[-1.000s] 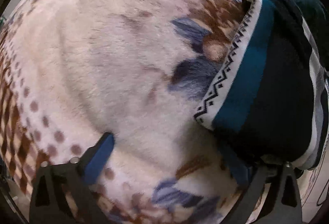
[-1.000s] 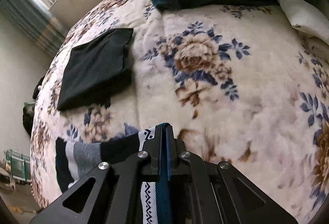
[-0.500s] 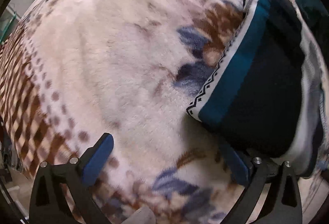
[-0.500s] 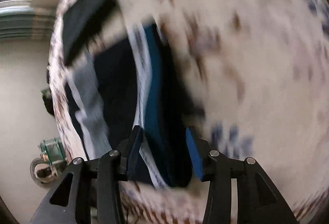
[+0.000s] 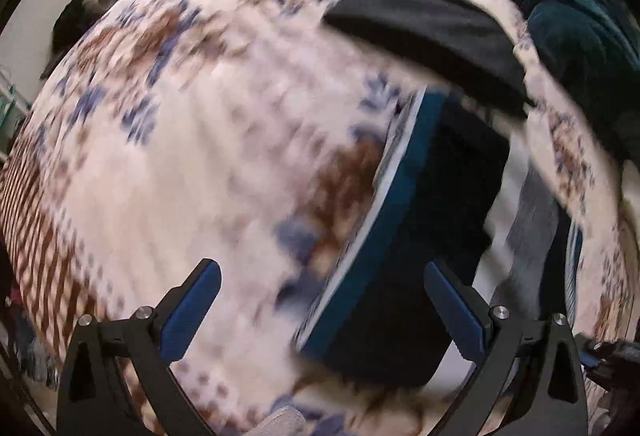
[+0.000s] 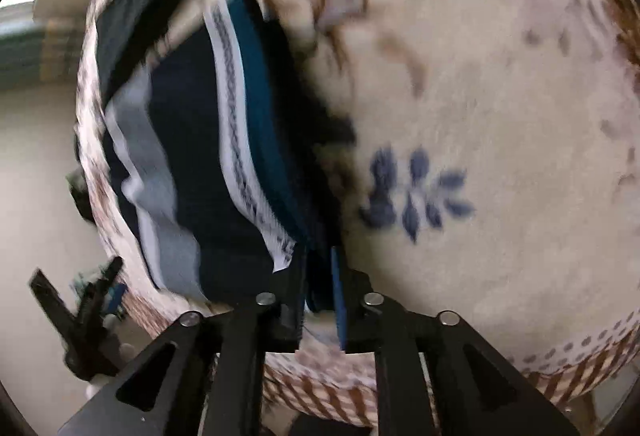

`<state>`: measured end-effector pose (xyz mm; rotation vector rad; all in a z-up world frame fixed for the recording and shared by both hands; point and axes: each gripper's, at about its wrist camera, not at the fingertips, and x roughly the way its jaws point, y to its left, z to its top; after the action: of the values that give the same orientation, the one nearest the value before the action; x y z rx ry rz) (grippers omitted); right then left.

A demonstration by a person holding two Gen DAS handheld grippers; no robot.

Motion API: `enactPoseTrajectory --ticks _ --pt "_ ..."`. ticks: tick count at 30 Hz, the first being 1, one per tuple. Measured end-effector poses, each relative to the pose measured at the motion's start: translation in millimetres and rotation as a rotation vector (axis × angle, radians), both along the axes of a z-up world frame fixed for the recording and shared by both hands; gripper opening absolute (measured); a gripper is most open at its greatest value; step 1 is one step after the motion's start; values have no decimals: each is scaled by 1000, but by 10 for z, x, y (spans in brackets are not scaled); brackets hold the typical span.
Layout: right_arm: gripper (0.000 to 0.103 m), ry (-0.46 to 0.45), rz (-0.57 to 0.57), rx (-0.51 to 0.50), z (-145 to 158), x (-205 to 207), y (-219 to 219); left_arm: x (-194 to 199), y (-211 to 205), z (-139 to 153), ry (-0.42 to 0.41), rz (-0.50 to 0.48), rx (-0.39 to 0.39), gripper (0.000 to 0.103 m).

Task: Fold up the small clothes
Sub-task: 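Grasp the folded sweater edge with both tools, pinching the zigzag band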

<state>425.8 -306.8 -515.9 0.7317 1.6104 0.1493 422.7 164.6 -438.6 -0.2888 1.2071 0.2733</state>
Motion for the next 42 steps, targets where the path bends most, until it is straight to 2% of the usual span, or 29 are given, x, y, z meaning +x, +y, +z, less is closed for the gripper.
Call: enactPoseTrajectory --ticks 2,3,4,7,10,11,12,13,17,21,23,26,28,30,32,35,36,39,42 --pt "54 -92 -59 -1 144 168 -109 253 -20 -6 -20 -30 8 103" --pt "58 -135 -81 1 194 272 -143 408 -43 0 -23 -55 19 103" --pt "58 -178 -91 1 217 427 -152 581 -69 -25 -22 -87 33 103" --pt "58 -224 -58 10 91 905 -50 983 -146 -156 6 -161 77 103" --pt "58 -217 -10 -17 -112 1260 62 1209 -154 -228 22 -192 100 103" --pt "51 -211 7 -31 -185 1337 95 1253 -149 -236 27 -200 101 103" --pt "12 -212 15 -36 -213 1376 128 1279 -132 -224 23 -201 98 103" --pt "9 -241 23 -42 -191 1395 173 1269 -128 -198 18 -201 93 103" --pt "8 -320 29 -119 24 1432 223 1264 -41 -156 12 -195 68 103" --pt "8 -401 -44 -185 270 1361 81 1272 20 -194 28 -199 67 103" --pt "8 -385 -28 -228 221 1414 88 1253 19 -219 42 -205 90 103" --pt "11 -235 104 -243 0 1540 228 1096 16 -207 47 -199 170 103" --pt "20 -229 130 -262 117 1551 286 892 50 -186 37 -177 195 103" --pt "52 -285 168 -285 457 1563 401 691 86 -204 44 -152 180 103" --pt "55 -359 246 -259 813 1594 633 519 103 -260 56 -129 118 103" --pt "55 -381 501 -195 1049 1720 1338 353 109 -401 77 -84 8 103" --pt "55 -382 591 -186 1061 1756 1612 313 109 -467 85 -71 -30 103" --pt "55 -364 840 -140 902 1903 2485 262 99 -575 82 -44 -78 103" --pt "53 -337 1018 -212 643 2067 3124 247 99 -633 74 -30 -103 103"
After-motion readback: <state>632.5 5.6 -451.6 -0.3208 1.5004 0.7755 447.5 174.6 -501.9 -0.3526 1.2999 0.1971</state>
